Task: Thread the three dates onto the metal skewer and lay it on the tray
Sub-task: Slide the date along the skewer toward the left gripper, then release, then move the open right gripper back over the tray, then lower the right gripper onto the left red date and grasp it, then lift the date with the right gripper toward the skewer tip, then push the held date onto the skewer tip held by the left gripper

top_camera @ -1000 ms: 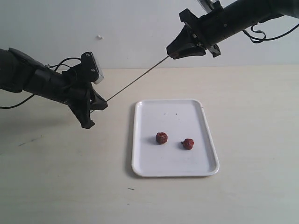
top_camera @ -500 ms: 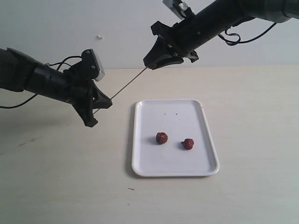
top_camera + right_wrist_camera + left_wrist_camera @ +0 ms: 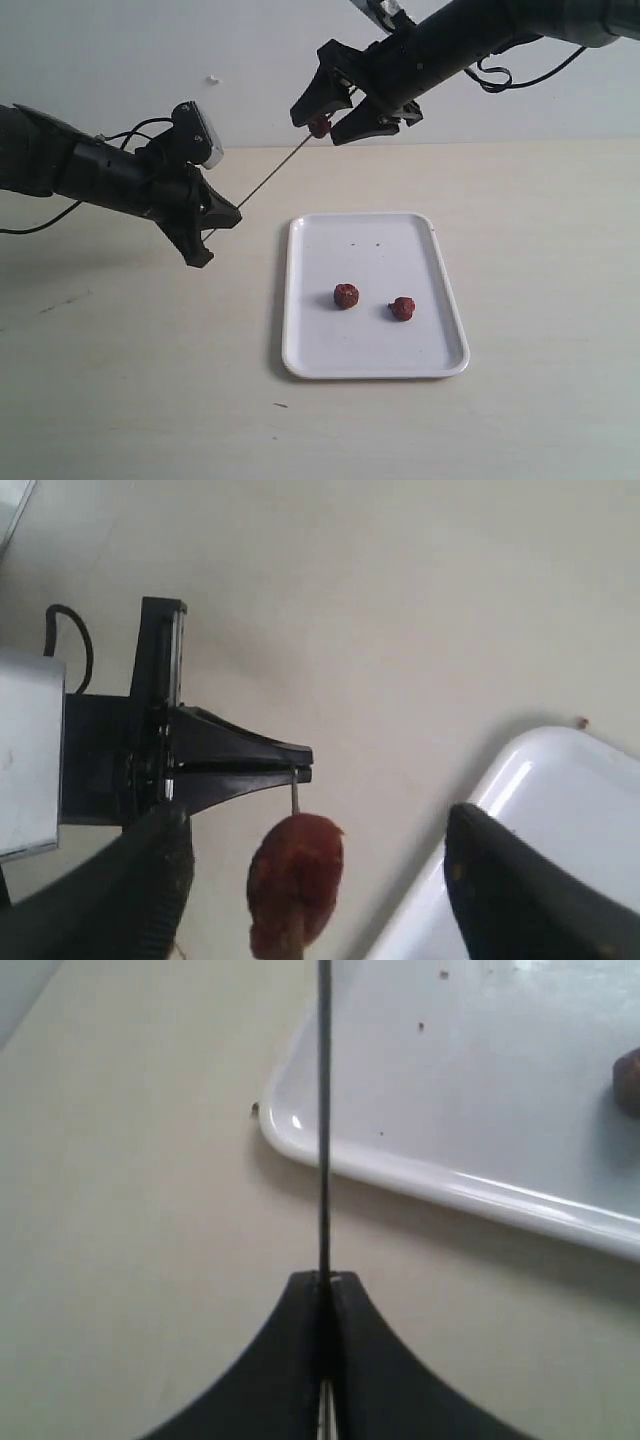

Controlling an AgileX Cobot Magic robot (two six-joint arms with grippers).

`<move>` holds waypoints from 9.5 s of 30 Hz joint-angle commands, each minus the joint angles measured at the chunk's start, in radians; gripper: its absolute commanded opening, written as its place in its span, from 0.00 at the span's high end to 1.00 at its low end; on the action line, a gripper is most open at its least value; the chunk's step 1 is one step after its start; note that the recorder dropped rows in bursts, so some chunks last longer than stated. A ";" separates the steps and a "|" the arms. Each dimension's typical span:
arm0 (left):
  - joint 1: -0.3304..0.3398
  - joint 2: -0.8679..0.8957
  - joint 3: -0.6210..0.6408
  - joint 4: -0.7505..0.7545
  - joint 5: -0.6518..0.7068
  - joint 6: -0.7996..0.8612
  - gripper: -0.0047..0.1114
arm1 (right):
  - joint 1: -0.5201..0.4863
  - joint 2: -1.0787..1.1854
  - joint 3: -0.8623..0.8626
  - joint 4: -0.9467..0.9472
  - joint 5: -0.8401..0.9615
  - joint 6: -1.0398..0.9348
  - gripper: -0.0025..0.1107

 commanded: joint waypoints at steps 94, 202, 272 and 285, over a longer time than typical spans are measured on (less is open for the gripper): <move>0.022 -0.171 -0.092 0.798 0.048 -1.270 0.96 | 0.096 -0.153 0.454 -0.449 -0.149 -0.333 0.43; 0.022 -0.128 -0.092 0.743 0.213 -1.332 0.96 | 0.085 -0.181 0.454 -0.593 -0.308 0.200 0.80; -0.199 -0.059 -0.025 0.759 0.047 -0.956 0.96 | -0.386 -0.092 0.454 0.337 0.099 -0.273 0.80; -0.200 -0.059 -0.025 0.759 0.072 -0.954 0.96 | -0.346 -0.092 0.454 0.369 0.099 -0.273 0.80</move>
